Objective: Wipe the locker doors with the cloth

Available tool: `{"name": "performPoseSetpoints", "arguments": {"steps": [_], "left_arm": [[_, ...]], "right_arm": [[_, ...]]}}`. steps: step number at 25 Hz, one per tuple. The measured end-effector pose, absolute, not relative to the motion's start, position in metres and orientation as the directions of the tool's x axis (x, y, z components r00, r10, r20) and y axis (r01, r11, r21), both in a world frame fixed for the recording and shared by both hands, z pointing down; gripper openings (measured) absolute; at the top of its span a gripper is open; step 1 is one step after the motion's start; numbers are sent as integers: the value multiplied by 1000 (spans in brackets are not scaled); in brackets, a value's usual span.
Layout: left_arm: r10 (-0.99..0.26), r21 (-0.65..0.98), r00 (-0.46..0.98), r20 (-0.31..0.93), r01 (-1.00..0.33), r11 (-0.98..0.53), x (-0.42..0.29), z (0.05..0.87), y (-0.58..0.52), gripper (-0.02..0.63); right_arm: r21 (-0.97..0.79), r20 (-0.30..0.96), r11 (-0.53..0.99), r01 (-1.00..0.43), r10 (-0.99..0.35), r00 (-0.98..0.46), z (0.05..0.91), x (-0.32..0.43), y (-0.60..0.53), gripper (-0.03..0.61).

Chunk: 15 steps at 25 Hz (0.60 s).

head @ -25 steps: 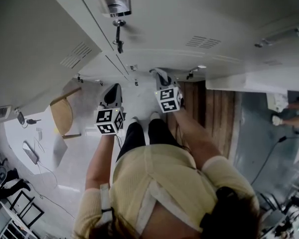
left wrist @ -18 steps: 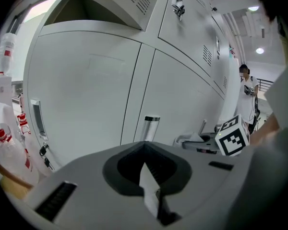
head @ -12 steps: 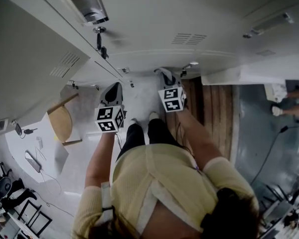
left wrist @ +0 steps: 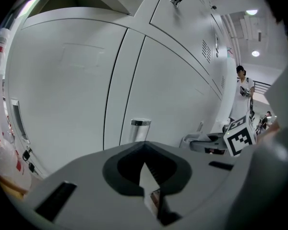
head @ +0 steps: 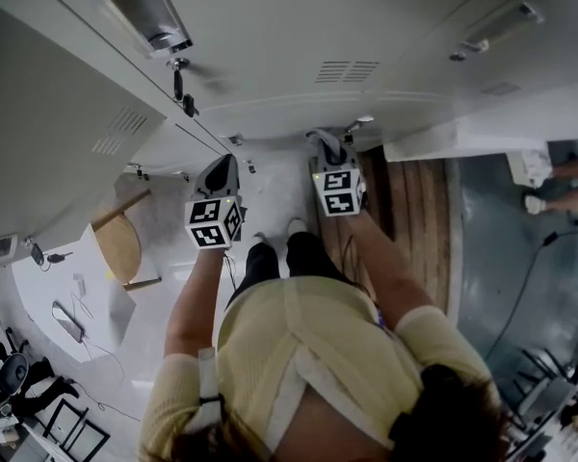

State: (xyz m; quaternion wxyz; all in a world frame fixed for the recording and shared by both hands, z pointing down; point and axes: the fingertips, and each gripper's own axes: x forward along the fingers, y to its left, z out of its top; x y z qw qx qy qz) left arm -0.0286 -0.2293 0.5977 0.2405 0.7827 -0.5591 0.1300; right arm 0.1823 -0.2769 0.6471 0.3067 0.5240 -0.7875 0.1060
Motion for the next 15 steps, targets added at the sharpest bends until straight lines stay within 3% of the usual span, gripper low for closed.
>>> {"name": "performPoseSetpoints", "arguments": {"steps": [15], "left_arm": [[-817, 256, 365, 447, -927, -275, -31, 585, -217, -14]], "right_arm": [[143, 548, 356, -923, -806, -226, 617, 194, -252, 10]]}}
